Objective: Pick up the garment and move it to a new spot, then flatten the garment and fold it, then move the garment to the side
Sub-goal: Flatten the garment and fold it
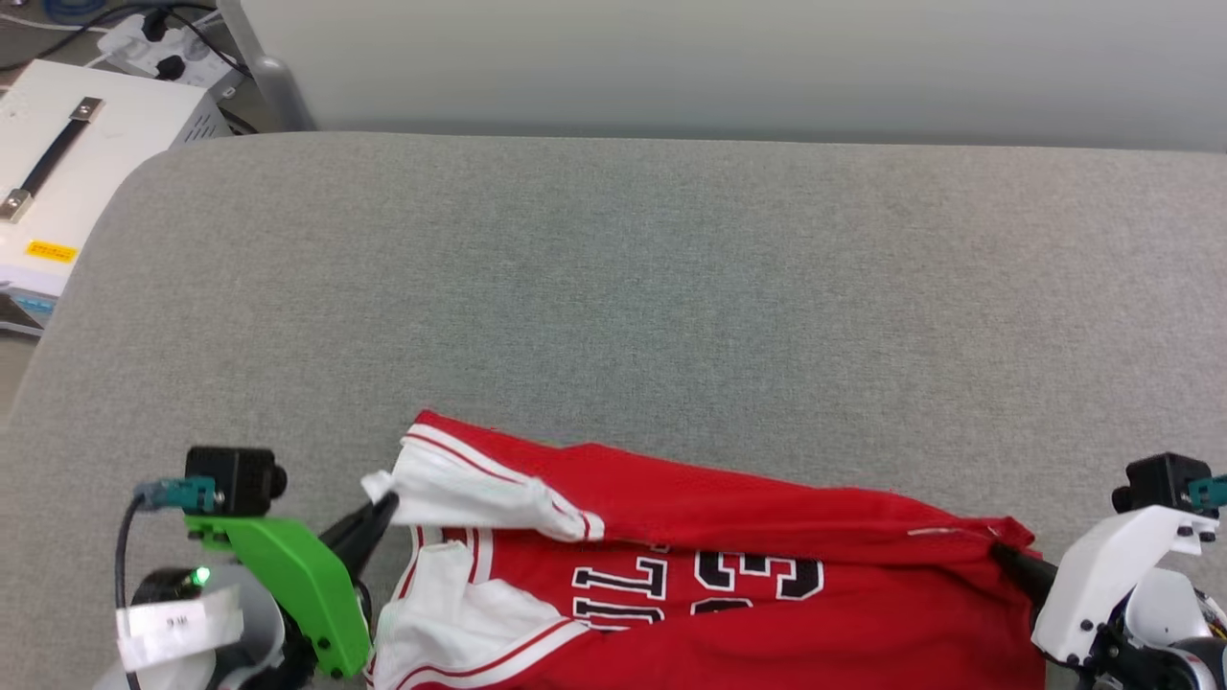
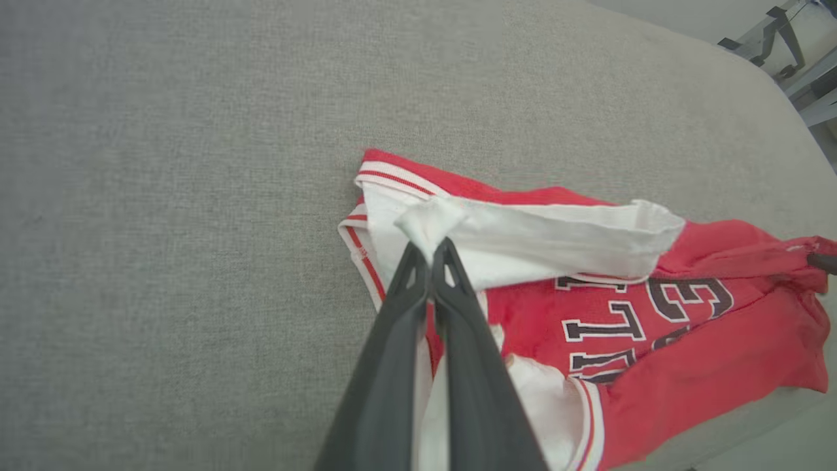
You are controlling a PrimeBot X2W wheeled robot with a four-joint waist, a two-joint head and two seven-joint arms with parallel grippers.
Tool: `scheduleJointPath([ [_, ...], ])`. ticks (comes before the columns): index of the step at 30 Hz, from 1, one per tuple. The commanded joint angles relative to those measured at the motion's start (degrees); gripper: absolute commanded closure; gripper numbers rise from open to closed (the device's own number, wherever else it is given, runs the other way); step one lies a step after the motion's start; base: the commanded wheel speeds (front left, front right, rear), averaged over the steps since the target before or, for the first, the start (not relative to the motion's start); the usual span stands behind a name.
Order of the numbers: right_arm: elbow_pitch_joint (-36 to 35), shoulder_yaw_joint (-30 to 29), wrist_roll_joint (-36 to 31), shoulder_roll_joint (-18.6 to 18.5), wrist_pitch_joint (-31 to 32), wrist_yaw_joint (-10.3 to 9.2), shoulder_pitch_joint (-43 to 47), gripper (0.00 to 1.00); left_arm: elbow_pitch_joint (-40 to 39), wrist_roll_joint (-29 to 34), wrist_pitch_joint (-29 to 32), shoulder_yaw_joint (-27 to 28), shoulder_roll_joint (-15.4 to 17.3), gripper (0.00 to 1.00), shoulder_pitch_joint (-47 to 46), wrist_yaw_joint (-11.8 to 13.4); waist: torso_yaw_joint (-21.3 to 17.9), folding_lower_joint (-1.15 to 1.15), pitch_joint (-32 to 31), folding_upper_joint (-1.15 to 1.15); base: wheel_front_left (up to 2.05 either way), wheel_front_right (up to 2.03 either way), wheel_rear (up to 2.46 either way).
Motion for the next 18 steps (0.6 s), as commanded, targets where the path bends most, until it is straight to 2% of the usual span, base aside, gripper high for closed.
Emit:
scheduleJointPath([
  [1, -0.2, -0.6, 0.0, 0.4, -1.3, 0.01, 1.4, 1.0, -0.8, -0.8, -0.5, -0.2, 0.1, 1.0, 2.4, 0.8, 1.0, 0.01, -1.0, 0.0, 0.0, 0.0, 0.0],
  [8, 2.0, -2.0, 0.2, 2.1, -5.6, 0.01, 5.1, 1.0, -2.9, -2.5, -1.4, -1.5, -1.9, 1.0, 9.8, 3.7, 1.2, 0.01, -1.5, 0.0, 0.0, 0.0, 0.0],
  [13, 4.1, -2.1, 0.0, 2.5, -8.7, 0.01, 6.2, 1.0, -0.2, -4.0, -2.2, -1.3, -2.8, 1.0, 12.2, 4.1, 0.8, 0.01, -1.3, 0.0, 0.0, 0.0, 0.0],
  [14, 4.5, -2.0, 0.0, 2.6, -9.5, 0.01, 6.3, 0.71, 0.6, -4.2, -2.2, -1.4, -2.9, 1.0, 12.3, 3.9, 0.7, 0.01, -1.3, 0.0, 0.0, 0.0, 0.0],
  [16, 5.1, -1.5, 0.4, 2.7, -10.7, 0.01, 6.5, 0.0, 1.8, -4.4, -2.6, -1.4, -3.5, 1.0, 12.3, 3.5, 0.4, 0.01, -1.3, 0.0, 0.0, 0.0, 0.0],
  [17, 5.2, -0.5, 1.7, 2.6, -13.0, 0.01, 6.5, 0.0, 3.4, -4.3, -3.4, -1.7, -4.3, 0.61, 11.7, 2.7, 0.1, 0.01, -1.5, 0.0, 0.0, 0.0, 0.0],
  [18, 3.8, 0.4, 2.0, 1.9, -15.9, 0.01, 7.2, 0.0, 4.4, -3.5, -4.4, -2.2, -5.0, 0.0, 10.8, 1.9, 0.1, 0.01, -1.9, 0.0, 0.0, 0.0, 0.0],
])
